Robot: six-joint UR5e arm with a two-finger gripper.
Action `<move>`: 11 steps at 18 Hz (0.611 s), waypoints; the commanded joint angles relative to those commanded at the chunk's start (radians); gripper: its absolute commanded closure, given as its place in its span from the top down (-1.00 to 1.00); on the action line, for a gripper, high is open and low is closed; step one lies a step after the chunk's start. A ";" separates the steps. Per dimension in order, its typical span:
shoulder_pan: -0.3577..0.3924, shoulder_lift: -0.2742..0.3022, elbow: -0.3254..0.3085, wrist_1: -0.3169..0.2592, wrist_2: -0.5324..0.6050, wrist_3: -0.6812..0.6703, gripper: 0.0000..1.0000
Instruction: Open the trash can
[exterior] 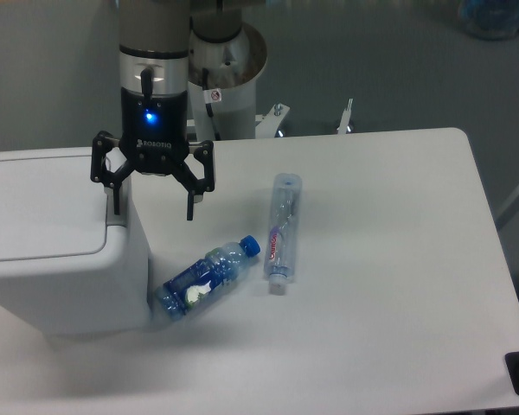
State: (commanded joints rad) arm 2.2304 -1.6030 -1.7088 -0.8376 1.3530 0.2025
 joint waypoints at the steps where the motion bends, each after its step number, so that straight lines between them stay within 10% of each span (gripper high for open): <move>1: 0.000 0.000 -0.002 0.000 0.000 0.000 1.00; 11: 0.000 0.002 -0.020 0.000 0.000 0.000 1.00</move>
State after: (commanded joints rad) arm 2.2304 -1.6015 -1.7288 -0.8376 1.3530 0.2025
